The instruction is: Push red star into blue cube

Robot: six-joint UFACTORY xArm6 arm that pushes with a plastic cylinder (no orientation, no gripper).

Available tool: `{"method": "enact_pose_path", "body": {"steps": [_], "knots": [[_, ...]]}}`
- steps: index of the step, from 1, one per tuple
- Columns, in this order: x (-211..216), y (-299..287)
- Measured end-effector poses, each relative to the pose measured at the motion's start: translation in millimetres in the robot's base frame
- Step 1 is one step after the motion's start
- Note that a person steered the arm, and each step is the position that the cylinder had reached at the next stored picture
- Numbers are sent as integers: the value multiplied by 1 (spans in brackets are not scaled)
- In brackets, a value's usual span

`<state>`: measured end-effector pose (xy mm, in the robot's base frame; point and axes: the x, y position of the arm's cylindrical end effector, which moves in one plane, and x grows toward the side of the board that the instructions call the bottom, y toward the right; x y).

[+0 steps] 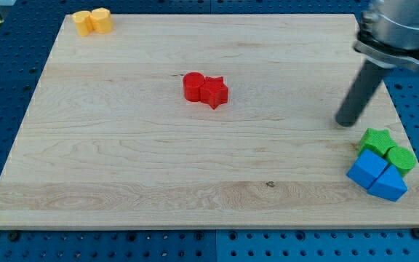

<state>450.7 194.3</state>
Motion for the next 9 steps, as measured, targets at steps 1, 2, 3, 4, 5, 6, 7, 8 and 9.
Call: {"method": "enact_pose_path", "body": {"steps": [1, 2, 3, 4, 5, 6, 7, 8, 9], "knots": [[-56, -29], [-94, -98], [-98, -178], [-100, -248], [-100, -289], [-83, -293], [-72, -278], [-70, -267], [-70, -262]]}}
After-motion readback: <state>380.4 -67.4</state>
